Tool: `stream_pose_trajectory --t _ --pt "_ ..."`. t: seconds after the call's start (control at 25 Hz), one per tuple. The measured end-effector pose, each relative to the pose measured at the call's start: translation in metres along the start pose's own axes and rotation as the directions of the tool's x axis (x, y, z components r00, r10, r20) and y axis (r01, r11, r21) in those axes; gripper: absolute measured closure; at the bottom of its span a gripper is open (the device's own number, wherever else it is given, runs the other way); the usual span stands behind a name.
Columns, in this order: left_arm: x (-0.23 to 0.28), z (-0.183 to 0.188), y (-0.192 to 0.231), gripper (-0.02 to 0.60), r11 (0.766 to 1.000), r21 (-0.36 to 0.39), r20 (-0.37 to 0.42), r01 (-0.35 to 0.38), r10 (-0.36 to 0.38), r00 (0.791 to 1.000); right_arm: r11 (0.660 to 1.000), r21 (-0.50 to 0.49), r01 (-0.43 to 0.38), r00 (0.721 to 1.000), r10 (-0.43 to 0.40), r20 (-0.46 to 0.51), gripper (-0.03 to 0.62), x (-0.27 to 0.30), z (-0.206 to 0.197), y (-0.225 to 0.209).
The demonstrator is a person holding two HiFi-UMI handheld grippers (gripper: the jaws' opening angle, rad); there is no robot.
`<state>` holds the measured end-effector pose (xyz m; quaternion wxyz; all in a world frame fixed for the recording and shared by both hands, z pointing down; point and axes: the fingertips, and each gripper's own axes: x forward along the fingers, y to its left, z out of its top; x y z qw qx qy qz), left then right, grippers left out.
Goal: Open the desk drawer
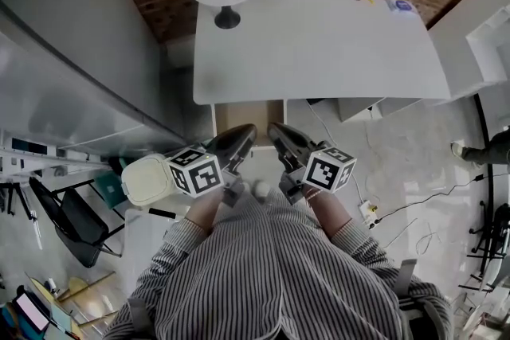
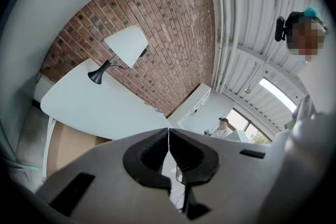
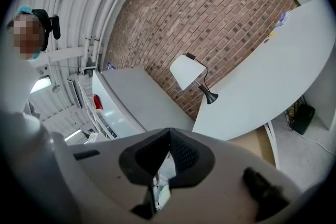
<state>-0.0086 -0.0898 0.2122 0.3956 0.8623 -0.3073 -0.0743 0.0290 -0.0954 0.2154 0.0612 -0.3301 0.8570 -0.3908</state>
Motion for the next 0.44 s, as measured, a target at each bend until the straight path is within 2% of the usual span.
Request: stream_pose_trajectory --t 0.44 --pt "0.0037 -0.0060 -0.0065 0.566 1.000 0.028 -0.015 -0.005 0.006 1.000 0.999 -0.033 0.017 1.000 -0.018 -0.016 0.577 -0.0072 -0.0016 -0.0024"
